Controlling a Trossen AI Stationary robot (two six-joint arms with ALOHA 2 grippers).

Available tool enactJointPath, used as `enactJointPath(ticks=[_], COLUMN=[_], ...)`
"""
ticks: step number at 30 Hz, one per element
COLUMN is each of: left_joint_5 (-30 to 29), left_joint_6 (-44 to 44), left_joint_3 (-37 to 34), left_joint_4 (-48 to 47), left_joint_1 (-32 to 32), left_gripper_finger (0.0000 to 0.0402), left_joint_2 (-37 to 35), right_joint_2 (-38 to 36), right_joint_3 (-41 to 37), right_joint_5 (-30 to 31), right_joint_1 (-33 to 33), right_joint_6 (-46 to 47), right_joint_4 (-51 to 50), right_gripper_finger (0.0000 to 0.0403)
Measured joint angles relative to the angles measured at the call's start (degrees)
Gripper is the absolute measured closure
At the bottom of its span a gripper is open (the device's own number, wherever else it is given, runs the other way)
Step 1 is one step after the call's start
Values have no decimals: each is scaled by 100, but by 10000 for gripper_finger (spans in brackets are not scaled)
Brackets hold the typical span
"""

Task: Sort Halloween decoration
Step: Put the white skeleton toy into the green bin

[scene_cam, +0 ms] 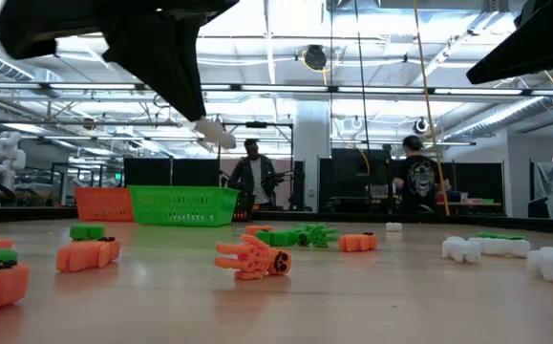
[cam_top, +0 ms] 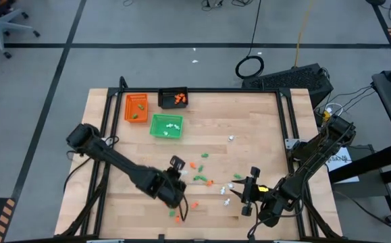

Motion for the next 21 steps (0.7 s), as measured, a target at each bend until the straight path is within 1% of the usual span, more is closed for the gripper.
enactJointPath(ticks=[4, 8, 11, 14, 18, 21], left_joint_5=[60, 300, 715, 1378, 2241, 2421], left_joint_6=[122, 316, 508, 841, 1364, 1546], left_joint_3=[-253, -704, -1067, -1445, -1933, -2316], left_joint_4=[-27, -12, 132, 493, 1071, 1590], left_joint_1=[417, 1125, 1868, 2668, 3724, 4390], left_gripper_finger=[401, 401, 401, 401, 401, 401], left_joint_2=[-559, -1320, -1855, -2277, -2458, -2448], right_joint_2=[0, 0, 0, 0, 0, 0], right_joint_3=[0, 0, 0, -2, -2, -5], right_joint_5=[7, 13, 17, 155, 276, 275], right_joint_1=[-2, 0, 0, 0, -2, -9], right_joint_6=[-4, 0, 0, 2, -11, -13], right_joint_4=[1, 16, 36, 31, 10, 11], right_gripper_finger=[264, 264, 264, 264, 264, 264])
